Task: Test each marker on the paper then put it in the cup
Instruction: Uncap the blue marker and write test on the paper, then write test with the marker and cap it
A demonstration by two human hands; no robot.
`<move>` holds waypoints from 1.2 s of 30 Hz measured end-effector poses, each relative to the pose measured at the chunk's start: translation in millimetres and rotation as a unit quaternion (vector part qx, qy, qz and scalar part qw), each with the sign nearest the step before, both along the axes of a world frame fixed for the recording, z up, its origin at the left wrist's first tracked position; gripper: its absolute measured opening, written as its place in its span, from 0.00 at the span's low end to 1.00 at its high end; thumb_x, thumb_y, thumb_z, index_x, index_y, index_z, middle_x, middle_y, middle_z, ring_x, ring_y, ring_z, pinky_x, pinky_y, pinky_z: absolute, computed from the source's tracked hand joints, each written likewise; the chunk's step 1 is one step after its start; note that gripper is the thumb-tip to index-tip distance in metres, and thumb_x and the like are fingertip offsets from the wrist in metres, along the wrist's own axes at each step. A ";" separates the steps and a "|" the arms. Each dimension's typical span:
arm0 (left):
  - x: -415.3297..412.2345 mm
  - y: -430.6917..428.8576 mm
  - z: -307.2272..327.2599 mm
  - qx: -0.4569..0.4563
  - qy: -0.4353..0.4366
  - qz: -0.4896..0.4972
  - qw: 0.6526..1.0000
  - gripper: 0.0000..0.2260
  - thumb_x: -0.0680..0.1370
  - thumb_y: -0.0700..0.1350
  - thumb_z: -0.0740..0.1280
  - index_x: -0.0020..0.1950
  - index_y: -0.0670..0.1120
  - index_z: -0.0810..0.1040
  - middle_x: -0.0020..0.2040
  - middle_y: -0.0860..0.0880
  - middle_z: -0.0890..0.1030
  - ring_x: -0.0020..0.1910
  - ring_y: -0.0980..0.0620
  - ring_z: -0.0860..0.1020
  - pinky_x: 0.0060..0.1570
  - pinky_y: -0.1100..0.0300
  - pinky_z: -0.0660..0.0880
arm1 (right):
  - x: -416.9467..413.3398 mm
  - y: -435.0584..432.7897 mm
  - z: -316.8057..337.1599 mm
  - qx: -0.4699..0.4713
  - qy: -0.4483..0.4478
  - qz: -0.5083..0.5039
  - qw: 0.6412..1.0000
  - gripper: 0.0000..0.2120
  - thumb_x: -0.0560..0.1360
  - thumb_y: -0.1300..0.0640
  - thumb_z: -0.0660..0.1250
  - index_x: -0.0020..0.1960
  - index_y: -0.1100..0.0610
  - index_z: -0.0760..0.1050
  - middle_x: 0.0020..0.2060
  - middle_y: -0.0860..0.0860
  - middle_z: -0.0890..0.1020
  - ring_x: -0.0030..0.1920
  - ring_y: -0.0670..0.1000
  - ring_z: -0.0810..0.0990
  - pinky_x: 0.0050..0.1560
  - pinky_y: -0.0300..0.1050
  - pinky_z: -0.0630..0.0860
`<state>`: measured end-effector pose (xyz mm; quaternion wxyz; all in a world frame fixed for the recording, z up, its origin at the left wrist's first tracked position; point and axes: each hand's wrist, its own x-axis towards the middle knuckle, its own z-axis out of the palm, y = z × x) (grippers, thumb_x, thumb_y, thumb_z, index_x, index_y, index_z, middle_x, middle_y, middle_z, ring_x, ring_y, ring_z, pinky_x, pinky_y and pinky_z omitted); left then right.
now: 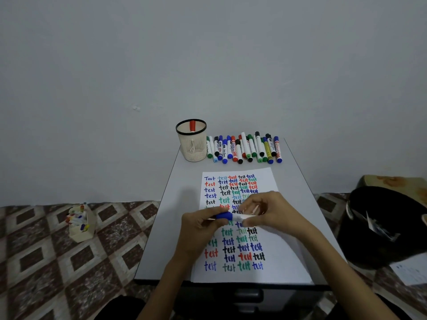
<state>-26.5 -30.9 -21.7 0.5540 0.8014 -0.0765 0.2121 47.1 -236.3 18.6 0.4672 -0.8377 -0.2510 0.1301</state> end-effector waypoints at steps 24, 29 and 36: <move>22.9 4.1 -23.2 0.150 0.084 0.089 0.981 0.23 0.73 0.53 0.64 0.67 0.47 0.74 0.68 0.52 0.72 0.69 0.58 0.66 0.70 0.57 0.63 | 160.5 173.7 122.5 0.148 -0.368 -0.161 0.904 0.26 0.77 0.67 0.63 0.72 0.56 0.60 0.36 0.57 0.78 0.35 0.55 0.78 0.38 0.51 0.79; 24.7 4.8 -24.9 0.165 0.088 0.084 0.979 0.23 0.74 0.53 0.63 0.67 0.49 0.73 0.66 0.60 0.68 0.69 0.62 0.64 0.69 0.65 0.59 | 179.7 187.8 90.0 -0.024 -0.372 -0.143 0.917 0.19 0.79 0.62 0.61 0.69 0.57 0.64 0.37 0.55 0.79 0.35 0.55 0.76 0.47 0.55 0.78; 24.6 5.2 -23.8 0.160 0.085 0.081 0.980 0.22 0.74 0.53 0.62 0.67 0.49 0.73 0.65 0.61 0.67 0.69 0.60 0.66 0.70 0.60 0.62 | 193.1 176.7 64.6 -0.068 -0.383 -0.121 0.913 0.10 0.80 0.58 0.60 0.54 0.60 0.78 0.47 0.55 0.82 0.48 0.55 0.78 0.68 0.53 0.64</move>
